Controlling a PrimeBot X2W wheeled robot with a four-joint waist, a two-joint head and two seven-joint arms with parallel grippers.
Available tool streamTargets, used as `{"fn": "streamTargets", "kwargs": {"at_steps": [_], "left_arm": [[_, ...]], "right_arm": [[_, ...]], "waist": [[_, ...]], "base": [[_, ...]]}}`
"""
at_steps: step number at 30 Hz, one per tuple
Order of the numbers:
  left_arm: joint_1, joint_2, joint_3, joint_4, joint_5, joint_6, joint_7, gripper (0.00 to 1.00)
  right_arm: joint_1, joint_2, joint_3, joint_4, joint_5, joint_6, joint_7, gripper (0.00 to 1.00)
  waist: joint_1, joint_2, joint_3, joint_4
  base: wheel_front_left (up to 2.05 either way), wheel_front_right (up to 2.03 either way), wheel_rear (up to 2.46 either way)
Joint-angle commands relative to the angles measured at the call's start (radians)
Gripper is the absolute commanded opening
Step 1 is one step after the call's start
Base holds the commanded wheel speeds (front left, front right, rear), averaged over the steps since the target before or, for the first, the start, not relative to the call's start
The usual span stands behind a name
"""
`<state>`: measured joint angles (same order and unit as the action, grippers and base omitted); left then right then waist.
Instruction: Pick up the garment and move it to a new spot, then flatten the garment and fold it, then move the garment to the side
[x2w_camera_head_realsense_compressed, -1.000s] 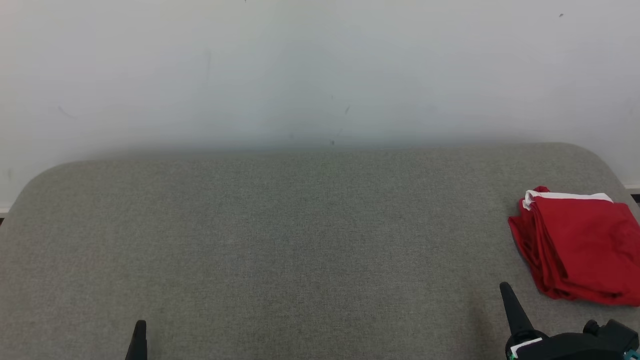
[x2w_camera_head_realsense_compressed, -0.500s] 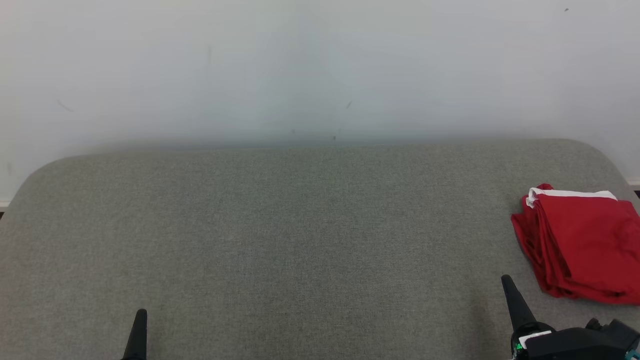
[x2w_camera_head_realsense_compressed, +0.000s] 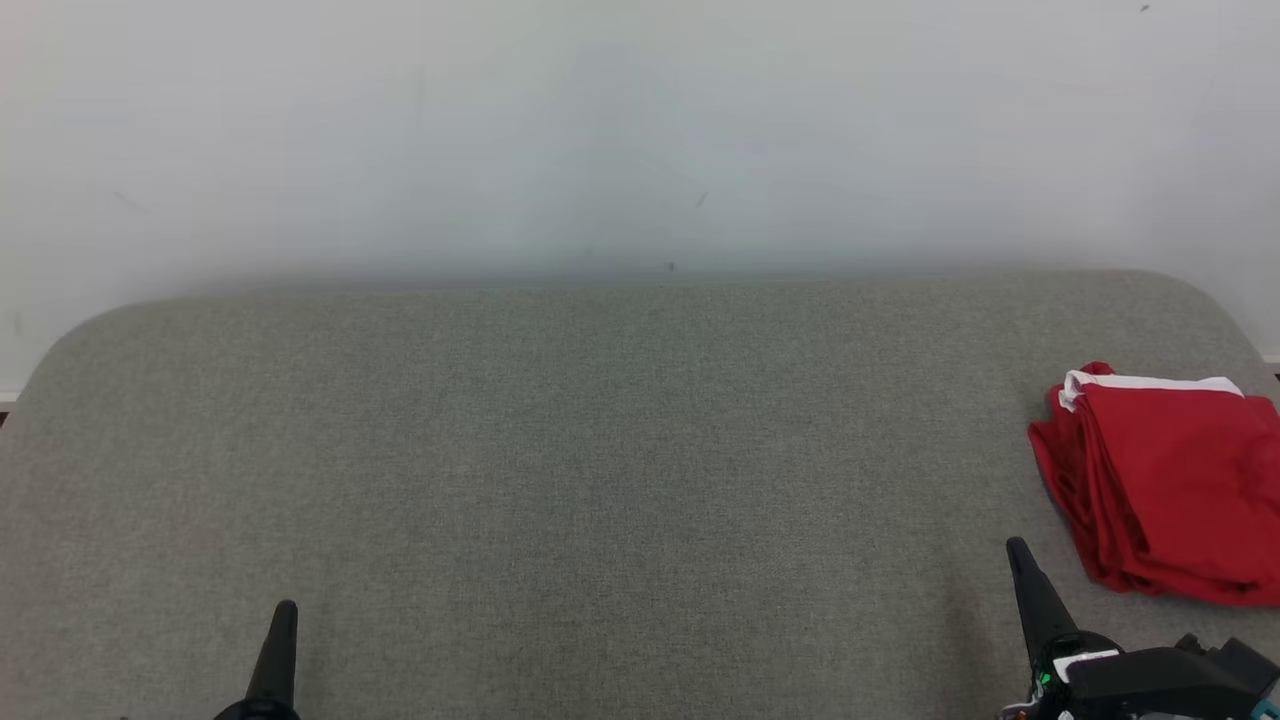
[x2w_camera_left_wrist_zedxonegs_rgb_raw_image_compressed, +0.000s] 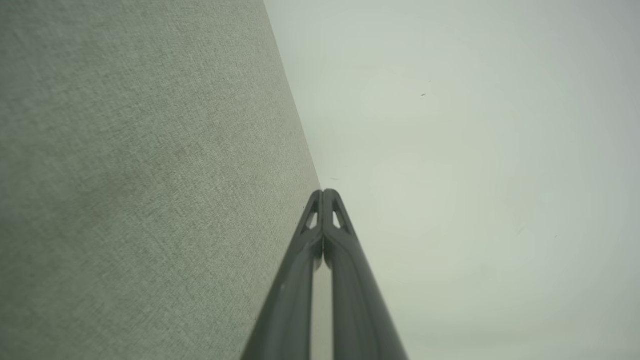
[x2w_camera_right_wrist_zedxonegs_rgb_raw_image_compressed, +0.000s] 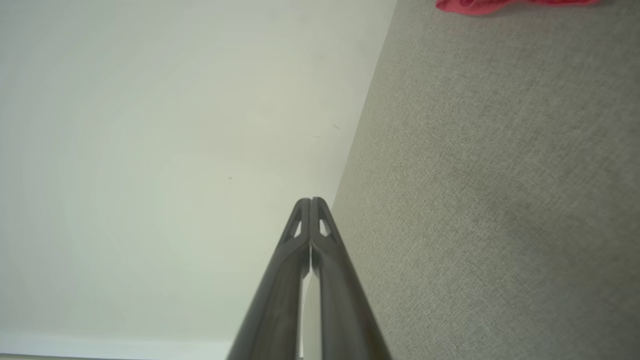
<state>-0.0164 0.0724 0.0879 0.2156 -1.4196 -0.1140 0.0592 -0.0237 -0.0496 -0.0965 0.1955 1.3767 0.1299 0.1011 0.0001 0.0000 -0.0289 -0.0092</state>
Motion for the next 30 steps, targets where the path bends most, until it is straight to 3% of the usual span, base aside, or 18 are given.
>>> {"fn": "streamTargets", "kwargs": {"at_steps": [1, 30], "left_arm": [[-0.017, -0.001, 0.006, -0.010, -0.022, -0.004, 0.007, 0.00], [-0.046, -0.024, 0.032, -0.024, -0.197, -0.018, 0.059, 0.00]], "right_arm": [[-0.020, -0.001, -0.002, -0.003, 0.026, 0.001, 0.002, 0.00], [-0.043, -0.001, -0.006, 0.004, 0.240, 0.001, 0.010, 0.00]], "waist": [[-0.0001, 0.0000, 0.002, 0.001], [-0.0001, 0.0000, 0.031, 0.009]], "base": [[0.00, 0.00, 0.00], [0.00, 0.00, 0.00]]}}
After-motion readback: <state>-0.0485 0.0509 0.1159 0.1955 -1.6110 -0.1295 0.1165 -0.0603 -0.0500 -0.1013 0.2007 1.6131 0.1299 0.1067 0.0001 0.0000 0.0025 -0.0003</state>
